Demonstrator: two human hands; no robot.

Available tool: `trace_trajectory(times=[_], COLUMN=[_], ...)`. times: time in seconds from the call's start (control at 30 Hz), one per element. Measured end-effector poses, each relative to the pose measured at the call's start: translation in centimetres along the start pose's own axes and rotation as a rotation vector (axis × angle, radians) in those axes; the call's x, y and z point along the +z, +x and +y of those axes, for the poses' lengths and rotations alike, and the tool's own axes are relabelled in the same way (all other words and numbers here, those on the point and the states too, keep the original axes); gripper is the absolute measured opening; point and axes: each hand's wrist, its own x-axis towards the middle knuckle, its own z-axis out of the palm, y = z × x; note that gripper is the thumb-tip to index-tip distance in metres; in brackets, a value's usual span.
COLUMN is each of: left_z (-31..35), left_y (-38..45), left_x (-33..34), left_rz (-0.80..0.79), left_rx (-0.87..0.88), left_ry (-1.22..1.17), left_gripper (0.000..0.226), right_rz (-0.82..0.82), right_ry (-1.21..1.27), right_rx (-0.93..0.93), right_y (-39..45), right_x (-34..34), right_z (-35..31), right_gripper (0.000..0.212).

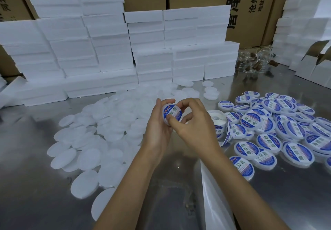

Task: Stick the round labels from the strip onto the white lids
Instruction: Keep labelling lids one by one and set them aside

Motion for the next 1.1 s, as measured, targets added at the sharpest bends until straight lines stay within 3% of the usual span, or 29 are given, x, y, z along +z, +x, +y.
trace_trajectory(times=[0.27,0.47,0.57,0.93,1.1], left_z=[0.7,0.9,0.8,1.1,0.8], left_y=[-0.6,-0.6,-0.5,-0.7,-0.6], left_x=[0.0,-0.2,-0.2,-0.3,-0.4], left_rz=[-0.001,-0.006,-0.060,-0.172,-0.184], left_rx=[-0.070,-0.126,-0.139,-0.152,-0.143], left_ry=[-0.162,-0.326,-0.367,-0.376,-0.344], left_gripper=[0.049,0.050,0.052,0.053,0.054], right_rz=[-0.009,-0.001,-0.004,-0.041,-0.039], right_ry=[-0.102,-0.095,-0.158,-0.235,-0.320], right_rx=[-0.021,0.014,0.058,-0.075,-0.036], right_y=[-0.2,-0.5,-0.6,-0.4,-0.6], right_x=[-0.3,-0.4,-0.5,-1.0,-0.9], right_z=[0.3,0.0,0.2,0.9,0.7], right_gripper=[0.033,0.068,0.058,0.043,0.051])
